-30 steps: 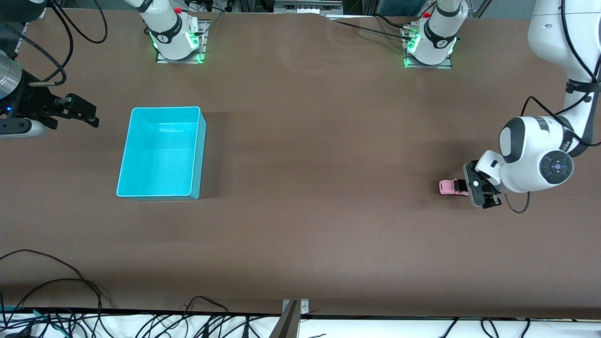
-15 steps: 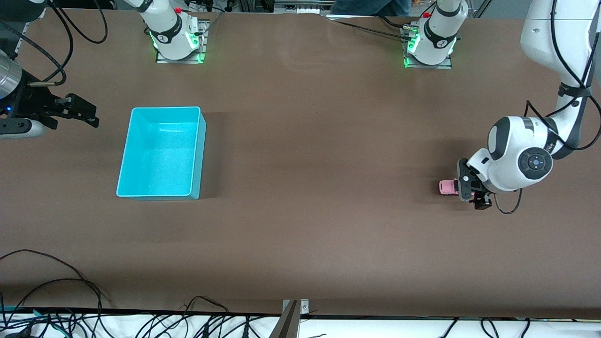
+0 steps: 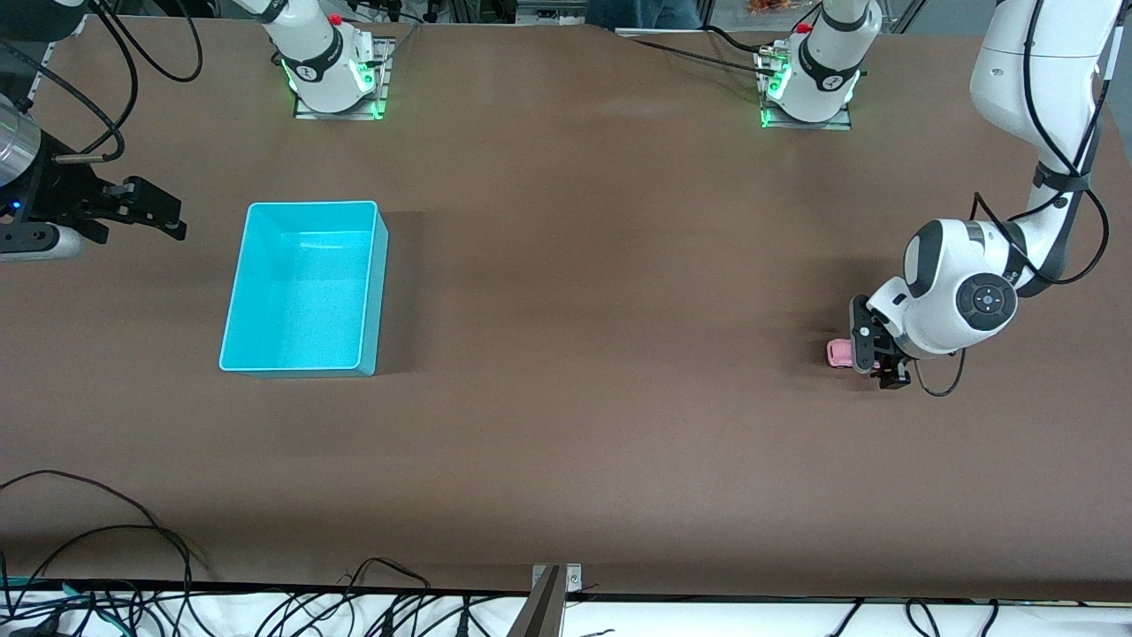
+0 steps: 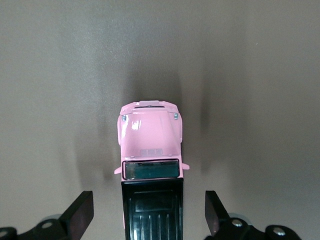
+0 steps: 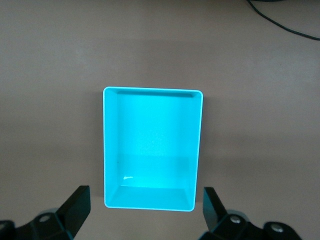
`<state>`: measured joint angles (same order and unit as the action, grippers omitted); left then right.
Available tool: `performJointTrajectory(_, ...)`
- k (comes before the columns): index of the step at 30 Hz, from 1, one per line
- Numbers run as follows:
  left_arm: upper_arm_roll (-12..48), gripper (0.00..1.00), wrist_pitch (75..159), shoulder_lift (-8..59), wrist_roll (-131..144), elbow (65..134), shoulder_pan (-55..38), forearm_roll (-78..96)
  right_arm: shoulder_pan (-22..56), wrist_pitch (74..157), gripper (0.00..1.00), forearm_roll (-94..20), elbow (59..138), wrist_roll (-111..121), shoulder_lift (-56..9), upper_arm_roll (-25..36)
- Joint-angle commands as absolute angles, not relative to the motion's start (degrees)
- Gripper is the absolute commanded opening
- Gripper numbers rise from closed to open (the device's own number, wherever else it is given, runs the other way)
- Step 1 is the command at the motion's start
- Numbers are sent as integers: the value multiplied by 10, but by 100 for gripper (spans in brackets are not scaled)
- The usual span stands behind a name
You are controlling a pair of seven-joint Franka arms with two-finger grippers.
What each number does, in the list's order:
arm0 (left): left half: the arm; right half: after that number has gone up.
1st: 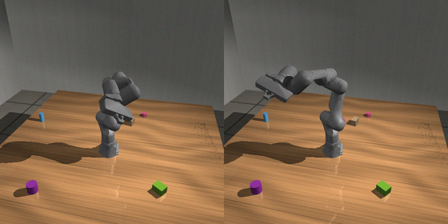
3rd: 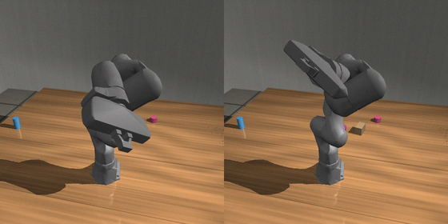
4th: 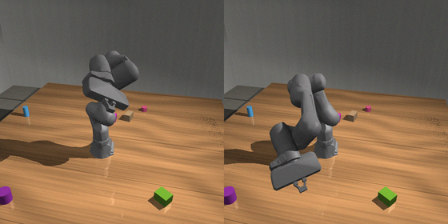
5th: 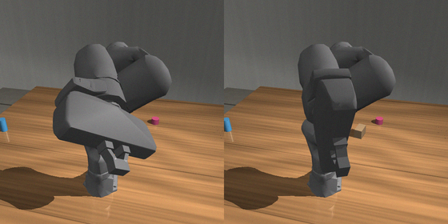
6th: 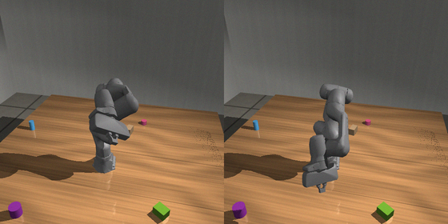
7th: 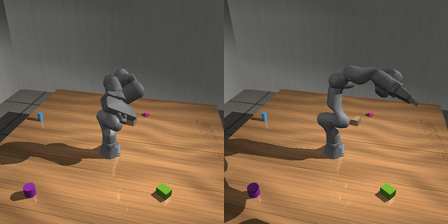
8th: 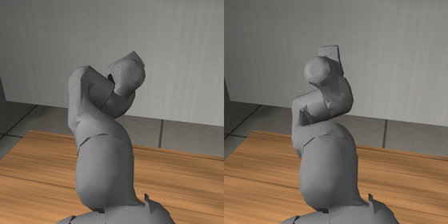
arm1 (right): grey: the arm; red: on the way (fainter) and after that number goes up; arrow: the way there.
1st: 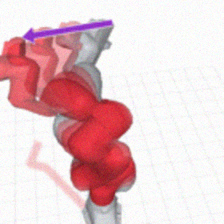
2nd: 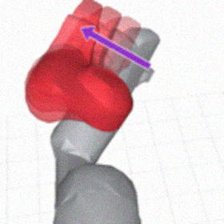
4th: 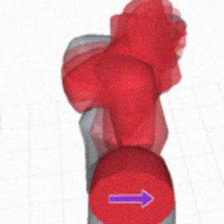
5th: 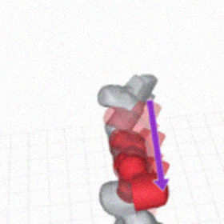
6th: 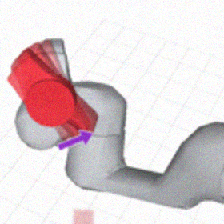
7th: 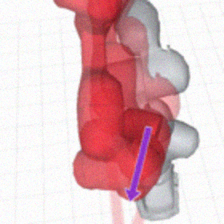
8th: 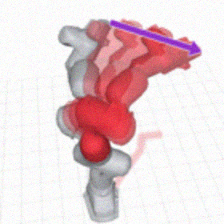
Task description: Wind and store pink jeep toy
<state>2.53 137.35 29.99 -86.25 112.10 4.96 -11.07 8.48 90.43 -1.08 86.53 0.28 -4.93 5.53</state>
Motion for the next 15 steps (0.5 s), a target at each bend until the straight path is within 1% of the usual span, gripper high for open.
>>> performJointTrajectory(1, 25, 47, 1383, 307, -871, 1124, 50, -126, 84, 891, 100, -2, 853, 8, -50, 55)
performJointTrajectory(2, 25, 39, 1383, 307, -871, 1124, 49, -126, 85, 891, 100, -2, 853, 8, -50, 55)
performJointTrajectory(5, 25, 23, 1383, 308, -871, 1124, 48, -126, 85, 891, 100, -2, 853, 8, -50, 55)
performJointTrajectory(7, 25, 15, 1383, 308, -871, 1124, 48, -126, 85, 891, 100, -2, 853, 8, -50, 55)
performJointTrajectory(10, 25, 12, 1383, 308, -872, 1123, 49, -126, 84, 891, 100, -2, 853, 8, -50, 55)
performJointTrajectory(15, 25, 11, 1383, 308, -872, 1124, 54, -126, 85, 891, 100, -2, 853, 8, -50, 55)
